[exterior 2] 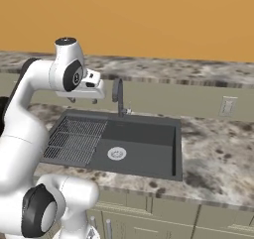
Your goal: Turn on the sink faucet and place the jug under the water for a few seconds to fill it up.
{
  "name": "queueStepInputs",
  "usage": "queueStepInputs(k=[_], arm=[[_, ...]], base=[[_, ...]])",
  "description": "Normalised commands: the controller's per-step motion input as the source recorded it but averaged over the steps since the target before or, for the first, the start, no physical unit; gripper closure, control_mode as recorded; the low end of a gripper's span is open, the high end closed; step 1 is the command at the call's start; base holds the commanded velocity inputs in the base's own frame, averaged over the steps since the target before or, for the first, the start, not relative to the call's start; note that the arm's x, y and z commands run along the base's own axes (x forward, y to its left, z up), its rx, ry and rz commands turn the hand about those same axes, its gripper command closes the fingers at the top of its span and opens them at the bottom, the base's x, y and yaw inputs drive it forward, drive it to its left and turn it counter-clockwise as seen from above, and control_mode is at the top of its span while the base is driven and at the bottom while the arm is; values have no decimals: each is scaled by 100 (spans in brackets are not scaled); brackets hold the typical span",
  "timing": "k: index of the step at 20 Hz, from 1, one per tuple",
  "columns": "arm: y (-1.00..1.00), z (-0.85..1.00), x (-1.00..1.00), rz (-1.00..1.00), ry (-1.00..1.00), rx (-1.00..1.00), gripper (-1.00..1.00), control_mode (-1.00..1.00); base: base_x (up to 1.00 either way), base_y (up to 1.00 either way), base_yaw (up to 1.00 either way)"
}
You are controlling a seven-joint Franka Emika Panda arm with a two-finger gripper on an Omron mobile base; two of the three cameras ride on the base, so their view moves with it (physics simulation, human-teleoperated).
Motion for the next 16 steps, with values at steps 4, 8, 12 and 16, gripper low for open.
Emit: queueStepInputs(k=[4, 8, 12, 16], arm=[[0, 0, 0, 0, 0, 0, -100, 100], [0, 0, 0, 0, 0, 0, -100, 100], [-63, -21, 0, 14, -24, 9, -100, -100], [-96, -42, 1, 29, -44, 19, -100, -100]], base=[[1, -14, 0], [2, -21, 0], [0, 0, 0], [0, 0, 0]])
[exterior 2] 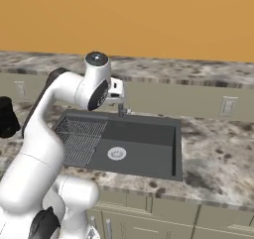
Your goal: Turn on the sink faucet and place the jug under the water for a few seconds to fill it up.
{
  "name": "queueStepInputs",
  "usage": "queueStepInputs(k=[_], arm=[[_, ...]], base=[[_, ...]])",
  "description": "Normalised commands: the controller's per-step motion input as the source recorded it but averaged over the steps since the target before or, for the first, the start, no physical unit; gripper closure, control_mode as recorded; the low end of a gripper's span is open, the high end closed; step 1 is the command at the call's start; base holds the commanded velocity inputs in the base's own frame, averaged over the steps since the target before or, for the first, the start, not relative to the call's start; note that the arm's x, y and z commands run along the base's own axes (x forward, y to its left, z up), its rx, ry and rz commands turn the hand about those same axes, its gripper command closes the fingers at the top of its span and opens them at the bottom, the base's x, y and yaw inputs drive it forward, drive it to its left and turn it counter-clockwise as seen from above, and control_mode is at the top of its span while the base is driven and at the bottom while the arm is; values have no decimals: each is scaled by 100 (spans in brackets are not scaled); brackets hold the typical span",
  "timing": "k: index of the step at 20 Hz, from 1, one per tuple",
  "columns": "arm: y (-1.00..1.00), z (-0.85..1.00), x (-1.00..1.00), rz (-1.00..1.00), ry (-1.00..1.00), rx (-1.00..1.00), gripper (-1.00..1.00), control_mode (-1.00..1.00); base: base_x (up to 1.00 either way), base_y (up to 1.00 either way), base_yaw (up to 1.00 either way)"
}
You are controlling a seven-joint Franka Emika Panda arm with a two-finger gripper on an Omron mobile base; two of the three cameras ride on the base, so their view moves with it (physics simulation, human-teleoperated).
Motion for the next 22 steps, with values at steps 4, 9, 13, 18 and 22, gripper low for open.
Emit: queueStepInputs(k=[4, 9, 13, 18, 22], arm=[[-84, -46, 20, 52, -53, 19, -100, -100], [-52, -39, 51, 54, -37, 14, -100, -100], [-46, -37, 67, 43, -20, 11, -100, -100], [-20, -17, 85, 23, -5, 13, -100, -100], [0, -19, 85, 11, 0, 10, -100, -100]], base=[[0, 0, 0], [0, 0, 0], [0, 0, 0], [0, 0, 0], [0, 0, 0]])
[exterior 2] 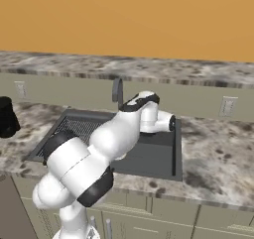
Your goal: Turn on the sink faucet and place the jug under the water for a few seconds to fill it up.
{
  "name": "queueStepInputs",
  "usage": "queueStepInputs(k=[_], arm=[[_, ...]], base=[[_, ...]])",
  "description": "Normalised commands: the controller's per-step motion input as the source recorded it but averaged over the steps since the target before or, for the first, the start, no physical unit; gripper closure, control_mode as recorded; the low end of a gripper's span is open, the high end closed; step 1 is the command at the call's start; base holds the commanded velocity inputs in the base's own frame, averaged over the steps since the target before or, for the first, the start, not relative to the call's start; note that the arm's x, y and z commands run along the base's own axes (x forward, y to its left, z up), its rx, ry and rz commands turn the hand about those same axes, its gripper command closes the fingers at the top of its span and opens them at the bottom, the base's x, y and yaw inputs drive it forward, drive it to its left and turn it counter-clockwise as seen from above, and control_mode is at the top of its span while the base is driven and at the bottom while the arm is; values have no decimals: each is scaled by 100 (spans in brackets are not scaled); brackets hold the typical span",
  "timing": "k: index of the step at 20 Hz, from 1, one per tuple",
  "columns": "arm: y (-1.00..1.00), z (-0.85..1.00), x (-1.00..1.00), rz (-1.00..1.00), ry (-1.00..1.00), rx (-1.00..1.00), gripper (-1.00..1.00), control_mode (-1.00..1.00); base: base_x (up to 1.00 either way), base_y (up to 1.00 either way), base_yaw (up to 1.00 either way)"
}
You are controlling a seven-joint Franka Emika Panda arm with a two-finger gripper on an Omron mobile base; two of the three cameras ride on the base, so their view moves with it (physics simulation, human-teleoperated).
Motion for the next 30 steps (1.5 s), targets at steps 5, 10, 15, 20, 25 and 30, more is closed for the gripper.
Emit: queueStepInputs(k=[5, 10, 15, 20, 25, 30], arm=[[0, -28, 83, 7, 0, 7, -100, -100], [0, -36, 59, 4, 0, 3, -100, -100], [1, -26, 53, 0, 0, 0, -100, -100], [0, -15, 39, 0, 0, 0, -100, -100], [17, -3, 39, 0, 0, 0, -100, -100], [50, 0, 32, 0, 0, 0, -100, -100]], base=[[0, 0, 0], [0, 0, 0], [0, 0, 0], [0, 0, 0], [0, 0, 0], [0, 0, 0]])
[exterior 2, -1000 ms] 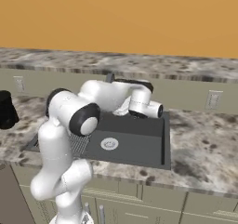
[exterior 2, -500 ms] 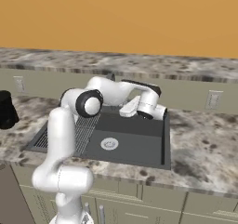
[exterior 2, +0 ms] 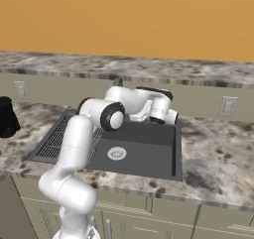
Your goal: Turn on the sink faucet and place the jug under the water for a few seconds to fill it up.
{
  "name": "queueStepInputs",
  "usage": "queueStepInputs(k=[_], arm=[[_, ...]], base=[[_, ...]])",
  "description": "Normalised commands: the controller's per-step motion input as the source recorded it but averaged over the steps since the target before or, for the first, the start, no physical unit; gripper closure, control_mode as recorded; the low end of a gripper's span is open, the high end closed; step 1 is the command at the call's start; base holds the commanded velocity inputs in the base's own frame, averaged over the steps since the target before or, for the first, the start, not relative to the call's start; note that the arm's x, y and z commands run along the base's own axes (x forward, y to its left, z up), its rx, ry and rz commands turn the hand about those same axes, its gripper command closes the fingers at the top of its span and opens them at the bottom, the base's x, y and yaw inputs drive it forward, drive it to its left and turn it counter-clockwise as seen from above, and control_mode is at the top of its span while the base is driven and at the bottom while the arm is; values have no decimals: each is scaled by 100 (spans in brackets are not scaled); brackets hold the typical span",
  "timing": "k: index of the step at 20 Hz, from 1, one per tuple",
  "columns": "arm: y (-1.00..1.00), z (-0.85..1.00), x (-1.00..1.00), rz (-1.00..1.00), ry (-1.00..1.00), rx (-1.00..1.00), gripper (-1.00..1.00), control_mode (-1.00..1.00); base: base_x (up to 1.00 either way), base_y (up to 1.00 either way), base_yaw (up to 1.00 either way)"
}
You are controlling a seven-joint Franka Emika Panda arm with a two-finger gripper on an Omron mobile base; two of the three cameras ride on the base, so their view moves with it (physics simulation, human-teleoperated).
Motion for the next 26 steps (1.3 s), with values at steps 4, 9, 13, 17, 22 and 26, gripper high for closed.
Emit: queueStepInputs(k=[4, 9, 13, 17, 22, 26], arm=[[22, -1, 21, 0, 0, 0, -100, -100], [2, -2, 28, 0, 0, 0, -100, -100], [0, -7, 34, 0, 0, 0, -100, -100], [0, -19, 37, 0, 3, 0, -100, -100], [0, -31, 36, 0, 7, 0, -100, -100], [0, -27, 40, 0, 8, 0, -100, -100]], base=[[0, 0, 0], [0, 0, 0], [0, 0, 0], [0, 0, 0], [0, 0, 0], [0, 0, 0]])
